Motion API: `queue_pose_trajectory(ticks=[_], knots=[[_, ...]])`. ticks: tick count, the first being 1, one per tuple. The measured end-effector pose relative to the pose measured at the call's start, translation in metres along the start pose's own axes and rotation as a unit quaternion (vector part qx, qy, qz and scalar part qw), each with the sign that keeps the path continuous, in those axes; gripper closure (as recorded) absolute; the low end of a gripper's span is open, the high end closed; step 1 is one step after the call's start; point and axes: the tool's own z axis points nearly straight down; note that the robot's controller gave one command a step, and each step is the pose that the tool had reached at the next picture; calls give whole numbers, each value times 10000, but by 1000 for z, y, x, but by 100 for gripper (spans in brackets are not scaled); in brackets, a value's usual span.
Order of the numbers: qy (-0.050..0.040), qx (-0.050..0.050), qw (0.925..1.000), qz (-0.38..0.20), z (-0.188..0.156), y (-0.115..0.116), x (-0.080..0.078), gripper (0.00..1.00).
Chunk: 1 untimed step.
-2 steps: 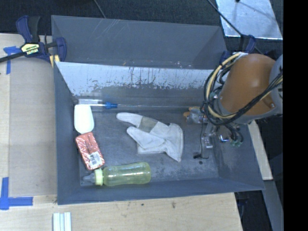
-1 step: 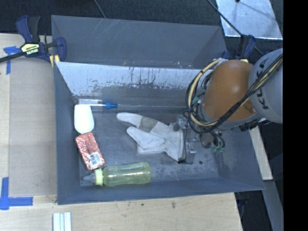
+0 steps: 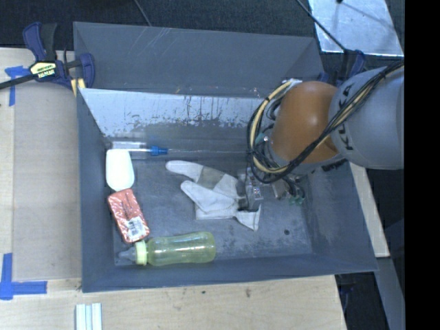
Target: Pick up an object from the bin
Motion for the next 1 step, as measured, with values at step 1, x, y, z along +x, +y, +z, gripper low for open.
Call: queue_pose_trajectory(ticks=[1], knots=[[0, 1, 10000, -2, 0, 0, 0, 100]])
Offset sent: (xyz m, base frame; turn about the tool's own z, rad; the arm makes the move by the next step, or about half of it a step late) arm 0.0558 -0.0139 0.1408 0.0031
